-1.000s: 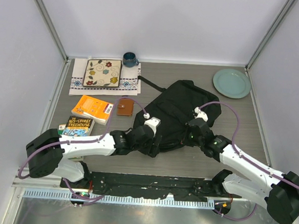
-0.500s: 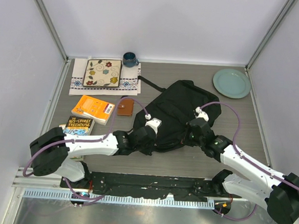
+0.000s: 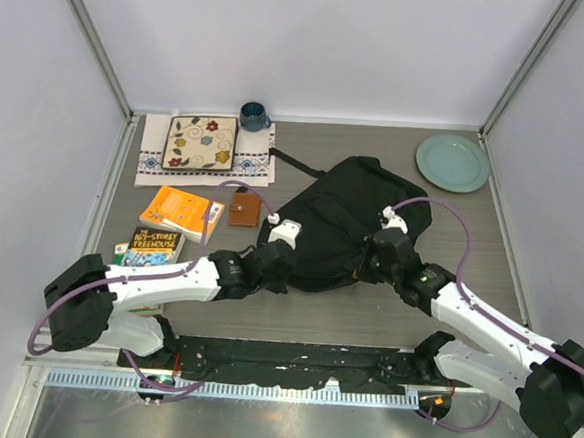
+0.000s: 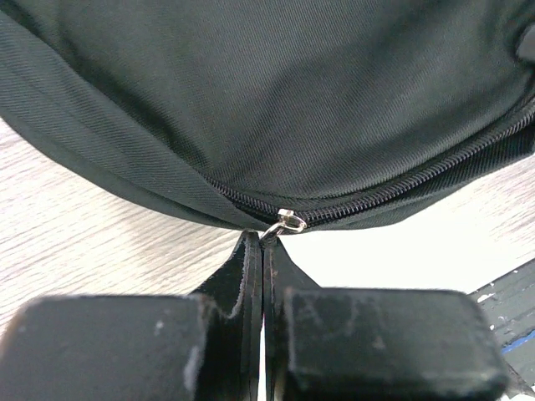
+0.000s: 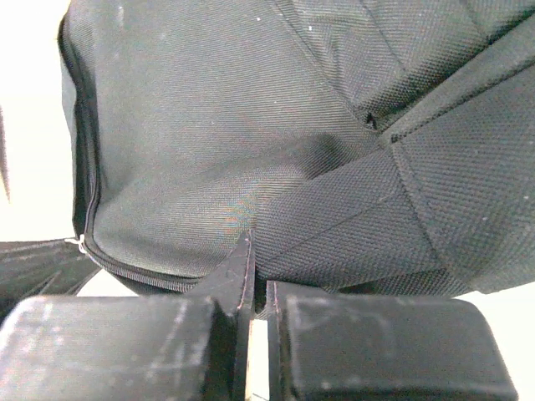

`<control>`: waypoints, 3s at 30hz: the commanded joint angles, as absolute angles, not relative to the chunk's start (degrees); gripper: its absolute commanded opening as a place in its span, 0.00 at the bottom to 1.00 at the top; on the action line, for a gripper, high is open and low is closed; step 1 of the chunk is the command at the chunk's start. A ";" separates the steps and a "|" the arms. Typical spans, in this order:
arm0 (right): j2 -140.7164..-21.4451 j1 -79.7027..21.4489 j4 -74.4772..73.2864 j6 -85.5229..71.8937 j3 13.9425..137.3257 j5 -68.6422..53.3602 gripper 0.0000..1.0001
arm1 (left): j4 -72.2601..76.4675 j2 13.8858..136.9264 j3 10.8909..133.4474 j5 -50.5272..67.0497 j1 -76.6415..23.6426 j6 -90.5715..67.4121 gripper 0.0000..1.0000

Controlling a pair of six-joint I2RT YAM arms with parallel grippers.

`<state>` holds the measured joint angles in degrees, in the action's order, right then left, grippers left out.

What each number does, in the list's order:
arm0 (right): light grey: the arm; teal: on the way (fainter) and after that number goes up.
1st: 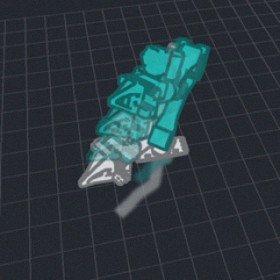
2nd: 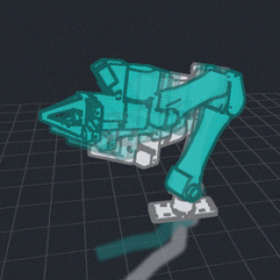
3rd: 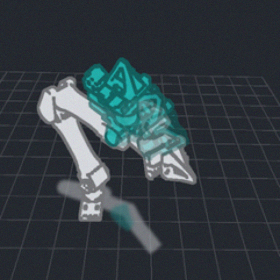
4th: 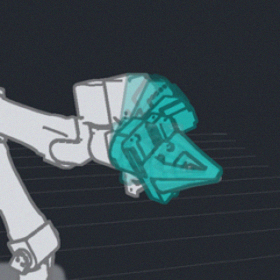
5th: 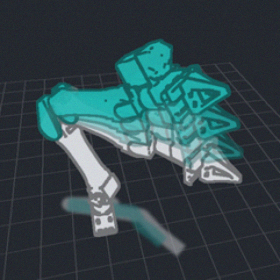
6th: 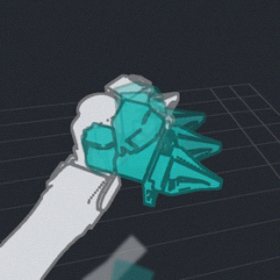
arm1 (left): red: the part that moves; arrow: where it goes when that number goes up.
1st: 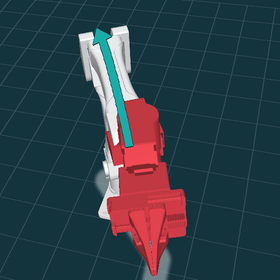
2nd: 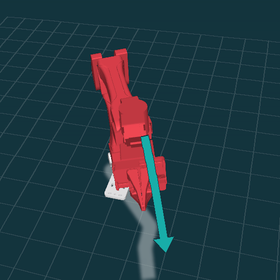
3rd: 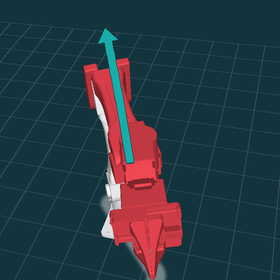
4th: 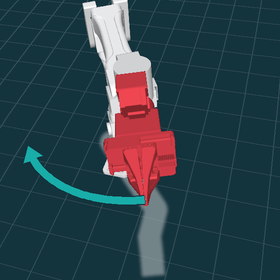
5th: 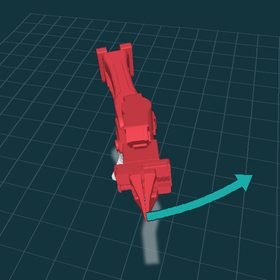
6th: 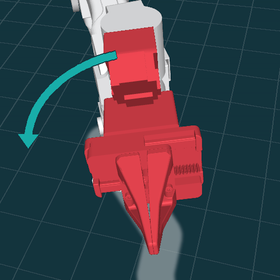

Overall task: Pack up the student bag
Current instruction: Unzip the student bag at the center of the board.

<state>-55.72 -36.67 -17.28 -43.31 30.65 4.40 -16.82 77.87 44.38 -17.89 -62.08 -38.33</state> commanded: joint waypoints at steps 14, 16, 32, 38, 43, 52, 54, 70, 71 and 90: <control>-55.53 -34.19 -14.32 -33.93 32.95 5.18 0.00 | -23.30 71.02 48.15 -5.81 -60.72 -31.91 0.00; -57.82 -33.40 -14.33 -33.14 35.93 4.84 0.01 | -22.59 71.71 49.56 -4.05 -64.05 -32.08 0.00; -52.50 -26.81 -26.71 -46.74 37.98 5.11 0.73 | -16.00 89.21 61.25 -11.60 -68.64 -40.43 0.00; -38.34 -26.89 -24.17 -61.60 26.99 -6.85 0.73 | -14.68 90.09 63.80 -9.41 -68.55 -38.50 0.00; -38.75 -26.89 -17.86 -67.05 22.59 -11.95 0.73 | -15.73 91.40 65.65 -7.04 -68.47 -36.04 0.00; -49.48 -26.98 -4.04 -71.10 21.53 -15.56 0.61 | -16.08 92.81 66.62 -3.69 -68.38 -34.19 0.00; -50.27 -26.98 -4.39 -70.67 21.36 -15.12 0.24 | -17.48 92.81 66.80 -5.44 -68.47 -33.14 0.00; -47.11 -26.90 -15.03 -57.40 16.26 -4.40 0.00 | -30.85 89.73 63.63 4.82 -47.38 -24.61 0.00; -47.11 -26.98 -14.94 -57.22 16.26 -4.05 0.00 | -32.07 90.08 63.55 7.10 -46.85 -23.91 0.00; -52.56 -20.57 -17.14 -41.67 24.08 1.23 0.00 | -40.61 78.58 55.46 11.52 -42.36 -17.58 0.00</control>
